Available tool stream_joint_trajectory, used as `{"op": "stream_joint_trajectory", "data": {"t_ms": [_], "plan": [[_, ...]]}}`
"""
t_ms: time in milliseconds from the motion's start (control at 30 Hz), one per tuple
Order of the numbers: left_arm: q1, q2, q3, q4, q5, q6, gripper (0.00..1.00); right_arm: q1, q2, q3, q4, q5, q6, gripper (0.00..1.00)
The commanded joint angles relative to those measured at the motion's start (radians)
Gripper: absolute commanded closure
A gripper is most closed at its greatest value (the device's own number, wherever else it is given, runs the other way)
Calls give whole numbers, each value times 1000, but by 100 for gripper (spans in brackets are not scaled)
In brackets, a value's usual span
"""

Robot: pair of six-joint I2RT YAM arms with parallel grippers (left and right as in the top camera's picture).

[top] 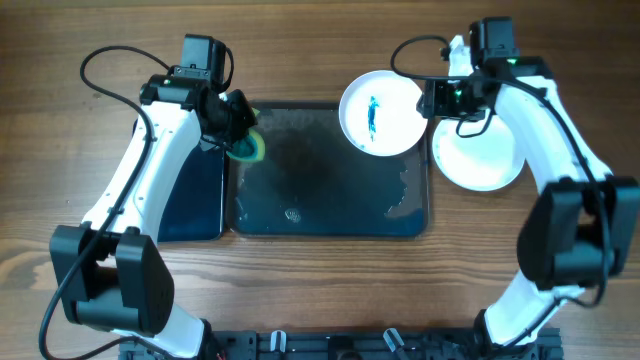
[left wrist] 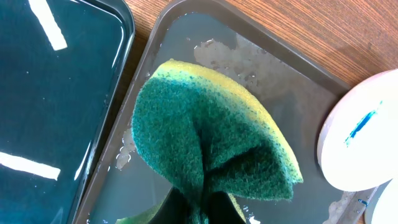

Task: Clean dirty plates on tray and stack at the side
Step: 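Move right gripper to the blue-stained plate and drag it onto tray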

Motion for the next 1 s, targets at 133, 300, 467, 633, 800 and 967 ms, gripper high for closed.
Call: {"op": "stream_joint_trajectory", "data": {"t_ms": [133,300,467,633,800,967], "plan": [[-4,10,3,6,-17,-14,96,1,108,9,39,0,-94,48],[-4,10,3,6,-17,-14,96,3,145,9,67,-18,-120,52],[-4,10,3,12,-18,-14,96,6,151,9,79,-10,-142,56],[-4,10,3,9,-17,-13,96,6,171,8,79,-8,-140,64],[-4,10,3,10,-18,-14,96,7,179,7,80,-9,-140,73],[-4,10,3,11,-17,-14,96,7,185,5,98,-8,-137,73]]}}
